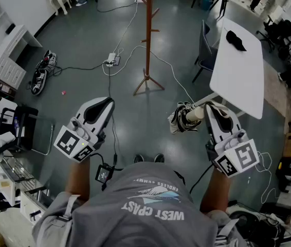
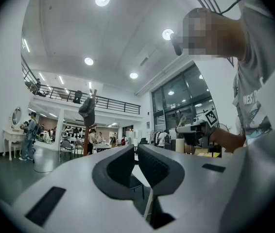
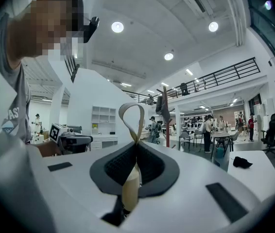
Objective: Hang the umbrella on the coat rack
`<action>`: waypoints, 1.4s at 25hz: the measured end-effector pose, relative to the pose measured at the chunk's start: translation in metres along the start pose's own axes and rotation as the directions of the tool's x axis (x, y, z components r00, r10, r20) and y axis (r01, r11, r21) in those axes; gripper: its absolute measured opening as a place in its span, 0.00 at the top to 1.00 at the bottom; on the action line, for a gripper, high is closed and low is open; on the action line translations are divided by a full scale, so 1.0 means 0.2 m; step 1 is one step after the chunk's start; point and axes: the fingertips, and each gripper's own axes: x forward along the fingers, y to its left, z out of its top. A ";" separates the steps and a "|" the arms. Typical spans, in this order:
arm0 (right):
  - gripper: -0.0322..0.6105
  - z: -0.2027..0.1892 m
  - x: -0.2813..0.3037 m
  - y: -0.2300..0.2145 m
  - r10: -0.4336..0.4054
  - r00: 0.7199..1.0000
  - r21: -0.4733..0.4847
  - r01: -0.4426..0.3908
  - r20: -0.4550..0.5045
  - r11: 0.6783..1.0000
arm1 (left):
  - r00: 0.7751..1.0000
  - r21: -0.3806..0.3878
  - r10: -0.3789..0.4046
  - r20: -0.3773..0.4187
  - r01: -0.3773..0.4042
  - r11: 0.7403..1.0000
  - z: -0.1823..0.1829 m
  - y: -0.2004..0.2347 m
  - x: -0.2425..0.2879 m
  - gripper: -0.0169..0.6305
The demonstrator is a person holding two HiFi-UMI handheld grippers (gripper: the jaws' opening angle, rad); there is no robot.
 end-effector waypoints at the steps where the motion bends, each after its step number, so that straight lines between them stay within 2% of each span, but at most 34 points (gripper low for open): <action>1: 0.90 0.00 0.01 0.00 -0.002 1.000 0.000 0.002 0.001 1.000 | 1.000 0.002 -0.001 -0.001 0.001 1.000 0.00 0.01 0.00 0.92; 9: 0.90 0.01 0.07 0.01 -0.013 1.000 0.012 0.013 0.011 1.000 | 1.000 -0.005 -0.014 -0.015 0.014 1.000 -0.04 0.06 0.00 0.92; 15: 0.90 0.03 0.15 -0.04 0.010 0.999 0.031 -0.011 0.033 0.999 | 0.999 -0.016 -0.028 -0.023 0.027 0.999 -0.08 0.05 0.06 0.92; 35: 0.90 0.00 0.56 -0.45 0.161 0.987 0.061 -0.162 0.021 0.985 | 0.990 -0.005 0.140 -0.036 -0.140 0.990 -0.12 0.27 0.36 0.92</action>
